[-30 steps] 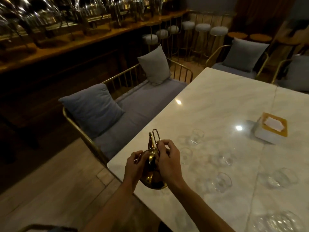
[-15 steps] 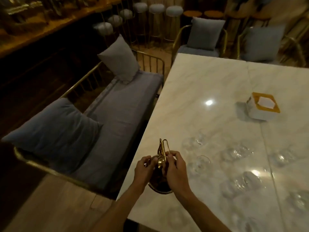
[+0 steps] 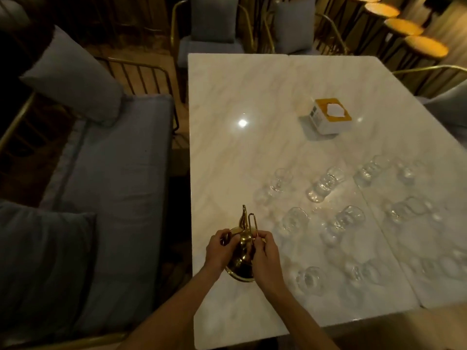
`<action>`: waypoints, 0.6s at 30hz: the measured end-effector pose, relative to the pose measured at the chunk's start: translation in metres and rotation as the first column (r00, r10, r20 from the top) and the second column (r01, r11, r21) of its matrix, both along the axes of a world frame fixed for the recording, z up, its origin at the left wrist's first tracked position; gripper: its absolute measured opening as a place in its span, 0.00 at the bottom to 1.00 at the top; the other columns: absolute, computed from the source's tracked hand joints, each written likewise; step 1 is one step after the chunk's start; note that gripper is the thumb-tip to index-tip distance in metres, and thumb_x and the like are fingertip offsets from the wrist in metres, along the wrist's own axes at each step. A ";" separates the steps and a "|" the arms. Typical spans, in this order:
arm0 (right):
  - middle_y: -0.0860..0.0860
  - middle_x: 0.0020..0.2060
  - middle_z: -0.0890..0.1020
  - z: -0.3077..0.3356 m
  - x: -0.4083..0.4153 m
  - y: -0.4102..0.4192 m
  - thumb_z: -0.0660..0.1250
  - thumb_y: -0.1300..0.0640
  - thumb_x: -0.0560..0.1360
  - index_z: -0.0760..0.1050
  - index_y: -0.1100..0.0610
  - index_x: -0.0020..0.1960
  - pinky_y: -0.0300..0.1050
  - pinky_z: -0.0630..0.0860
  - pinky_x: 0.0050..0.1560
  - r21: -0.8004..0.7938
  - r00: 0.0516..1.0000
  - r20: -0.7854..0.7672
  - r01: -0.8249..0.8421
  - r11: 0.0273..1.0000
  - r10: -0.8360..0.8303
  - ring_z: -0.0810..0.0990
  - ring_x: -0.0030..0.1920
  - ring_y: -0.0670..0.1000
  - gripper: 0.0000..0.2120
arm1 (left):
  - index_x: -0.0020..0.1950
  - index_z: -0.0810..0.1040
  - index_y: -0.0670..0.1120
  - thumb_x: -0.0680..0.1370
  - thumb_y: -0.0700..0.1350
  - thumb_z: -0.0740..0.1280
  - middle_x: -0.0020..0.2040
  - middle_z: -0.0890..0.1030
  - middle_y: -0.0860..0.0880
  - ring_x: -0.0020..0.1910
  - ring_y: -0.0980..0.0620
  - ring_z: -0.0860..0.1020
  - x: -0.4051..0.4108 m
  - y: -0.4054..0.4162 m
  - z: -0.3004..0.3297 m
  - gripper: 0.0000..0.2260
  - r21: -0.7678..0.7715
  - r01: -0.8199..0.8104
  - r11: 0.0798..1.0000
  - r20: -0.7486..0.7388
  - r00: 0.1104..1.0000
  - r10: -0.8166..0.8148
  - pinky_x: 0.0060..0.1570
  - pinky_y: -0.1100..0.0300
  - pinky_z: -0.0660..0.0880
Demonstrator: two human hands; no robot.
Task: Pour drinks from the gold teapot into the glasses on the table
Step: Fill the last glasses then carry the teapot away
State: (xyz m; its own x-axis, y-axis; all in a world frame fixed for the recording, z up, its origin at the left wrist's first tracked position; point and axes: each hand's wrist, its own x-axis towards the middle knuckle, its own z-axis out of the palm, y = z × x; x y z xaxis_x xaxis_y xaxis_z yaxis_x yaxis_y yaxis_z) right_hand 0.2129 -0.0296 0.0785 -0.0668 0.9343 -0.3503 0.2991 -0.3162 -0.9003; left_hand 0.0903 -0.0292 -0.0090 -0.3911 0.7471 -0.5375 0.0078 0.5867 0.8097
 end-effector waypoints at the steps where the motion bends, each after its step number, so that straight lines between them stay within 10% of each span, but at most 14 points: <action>1: 0.50 0.49 0.82 -0.003 -0.001 -0.001 0.54 0.59 0.85 0.75 0.49 0.56 0.38 0.74 0.51 0.002 1.000 0.008 0.008 1.000 -0.008 0.80 0.49 0.47 0.12 | 0.68 0.75 0.49 0.77 0.53 0.71 0.65 0.77 0.47 0.62 0.48 0.76 -0.001 0.000 -0.004 0.21 -0.002 0.012 1.000 0.002 1.000 -0.012 0.62 0.56 0.72; 18: 0.54 0.39 0.80 -0.023 -0.013 -0.013 0.53 0.60 0.86 0.72 0.57 0.55 0.42 0.79 0.40 0.022 0.994 0.042 -0.105 0.994 0.104 0.79 0.36 0.47 0.10 | 0.62 0.79 0.48 0.80 0.47 0.68 0.57 0.79 0.49 0.60 0.44 0.79 -0.017 -0.007 -0.002 0.12 -0.053 0.110 0.993 0.003 0.994 -0.110 0.59 0.46 0.77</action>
State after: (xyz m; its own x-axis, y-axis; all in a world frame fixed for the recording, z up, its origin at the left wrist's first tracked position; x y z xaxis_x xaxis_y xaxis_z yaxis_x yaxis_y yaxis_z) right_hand 0.1998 -0.0425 0.0558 -0.1511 0.9310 -0.3322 0.3659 -0.2595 -0.8937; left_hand 0.0738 -0.0359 -0.0114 -0.3079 0.7561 -0.5776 0.0745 0.6244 0.7776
